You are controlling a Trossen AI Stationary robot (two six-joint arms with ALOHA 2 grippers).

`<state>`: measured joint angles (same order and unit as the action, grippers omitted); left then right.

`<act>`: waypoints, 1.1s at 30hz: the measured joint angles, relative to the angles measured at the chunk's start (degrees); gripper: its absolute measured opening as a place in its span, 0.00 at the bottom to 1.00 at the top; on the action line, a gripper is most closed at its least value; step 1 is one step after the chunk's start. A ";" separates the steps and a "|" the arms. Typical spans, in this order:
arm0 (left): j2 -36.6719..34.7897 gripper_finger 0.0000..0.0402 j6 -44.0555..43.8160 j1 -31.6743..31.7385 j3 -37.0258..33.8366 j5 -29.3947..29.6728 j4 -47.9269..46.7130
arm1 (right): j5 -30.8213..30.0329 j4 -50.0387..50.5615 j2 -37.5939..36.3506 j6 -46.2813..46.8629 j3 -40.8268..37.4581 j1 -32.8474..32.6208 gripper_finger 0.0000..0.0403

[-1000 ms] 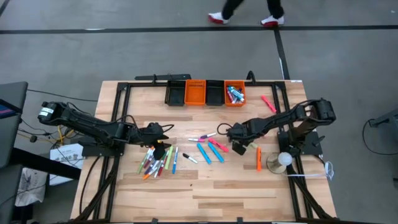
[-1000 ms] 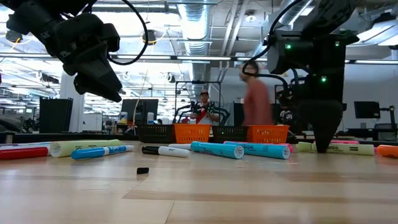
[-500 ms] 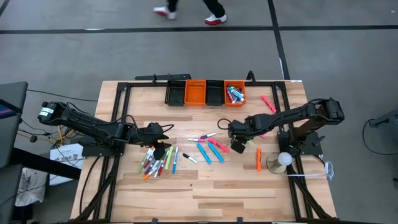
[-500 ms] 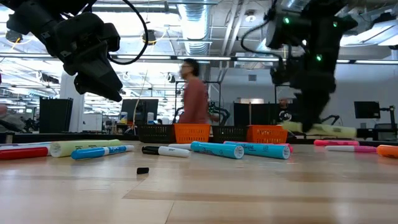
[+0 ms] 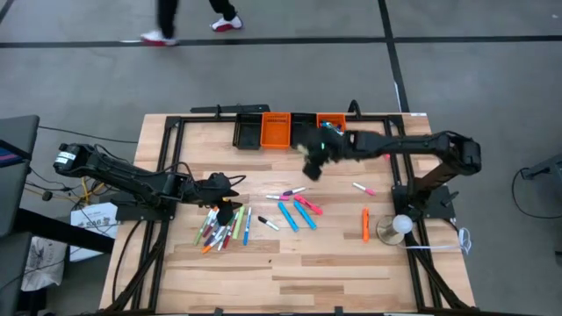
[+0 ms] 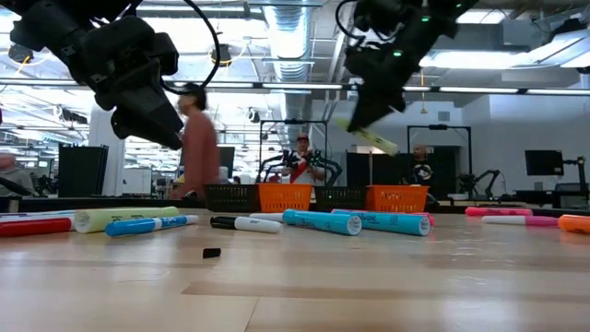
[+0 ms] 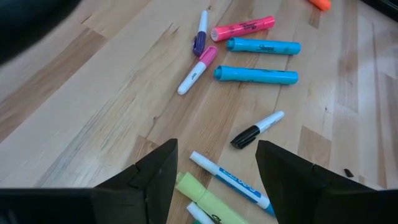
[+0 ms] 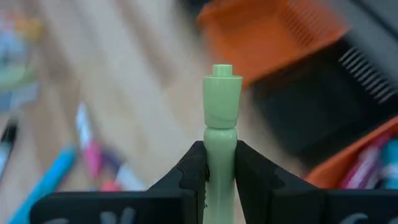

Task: Pick & Place Markers
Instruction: Put the light green highlighter pen into the right black bin

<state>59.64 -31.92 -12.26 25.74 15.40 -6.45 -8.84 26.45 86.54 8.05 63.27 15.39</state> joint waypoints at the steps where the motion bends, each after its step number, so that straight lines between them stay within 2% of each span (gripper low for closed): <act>1: 0.00 0.53 0.00 -0.01 0.00 0.00 0.04 | 0.10 -0.40 0.15 -0.50 1.00 1.62 0.13; 8: -0.01 0.53 0.12 0.03 0.00 0.00 0.14 | 6.25 -5.88 8.10 -0.57 8.02 11.50 0.13; 15: -0.01 0.53 0.24 0.05 0.00 -0.22 0.32 | 7.37 -2.76 19.68 0.94 15.93 16.90 0.13; 22: 0.00 0.53 0.31 0.05 -0.02 -0.22 0.33 | 7.33 1.99 27.04 0.90 21.99 18.41 0.15; 33: 0.00 0.53 0.33 0.05 -0.04 -0.39 0.30 | 2.89 6.80 28.26 -2.30 23.27 18.33 0.25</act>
<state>59.64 -31.59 -12.21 25.69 15.00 -6.15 -5.96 33.25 114.79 5.75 86.54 33.71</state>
